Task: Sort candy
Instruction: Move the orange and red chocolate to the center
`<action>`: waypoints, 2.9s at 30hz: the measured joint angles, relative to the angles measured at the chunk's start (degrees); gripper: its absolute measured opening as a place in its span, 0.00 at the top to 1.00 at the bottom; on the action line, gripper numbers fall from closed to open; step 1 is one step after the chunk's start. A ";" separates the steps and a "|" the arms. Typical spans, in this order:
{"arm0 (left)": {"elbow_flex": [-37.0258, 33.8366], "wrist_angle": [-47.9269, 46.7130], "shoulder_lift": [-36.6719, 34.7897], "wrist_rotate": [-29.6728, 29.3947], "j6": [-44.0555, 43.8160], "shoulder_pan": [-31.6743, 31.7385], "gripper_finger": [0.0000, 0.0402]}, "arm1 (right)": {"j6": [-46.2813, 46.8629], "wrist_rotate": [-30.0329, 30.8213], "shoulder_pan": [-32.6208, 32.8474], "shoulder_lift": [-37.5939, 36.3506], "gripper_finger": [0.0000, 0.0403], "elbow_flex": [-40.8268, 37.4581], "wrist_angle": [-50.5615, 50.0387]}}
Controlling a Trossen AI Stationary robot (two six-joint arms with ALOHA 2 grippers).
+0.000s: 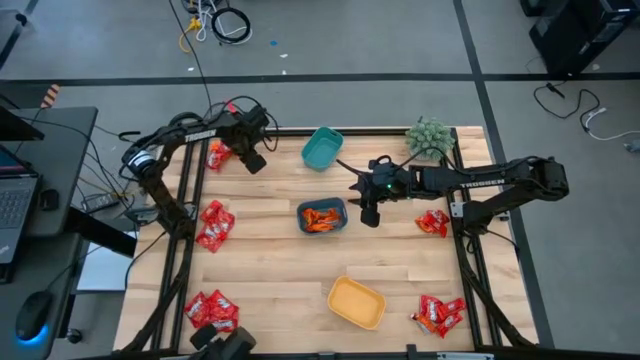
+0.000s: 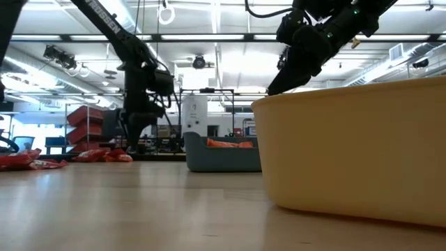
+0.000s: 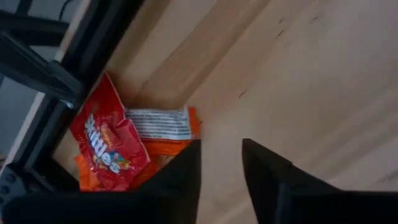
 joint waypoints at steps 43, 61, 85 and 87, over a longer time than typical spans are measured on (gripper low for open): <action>3.85 1.54 -2.42 4.33 3.28 -4.26 1.00 | -1.43 0.00 0.01 -1.18 0.58 0.01 -0.04; 3.76 9.87 -9.95 42.34 5.87 -16.23 1.00 | -1.45 -0.52 0.00 -2.73 0.58 0.02 -0.26; 3.72 2.05 -1.37 11.89 3.08 -25.03 1.00 | -1.56 -1.08 0.24 1.02 0.58 0.03 4.13; 3.69 1.50 0.45 11.89 2.56 -24.48 1.00 | -1.56 -1.14 0.35 1.01 0.58 0.02 3.87</action>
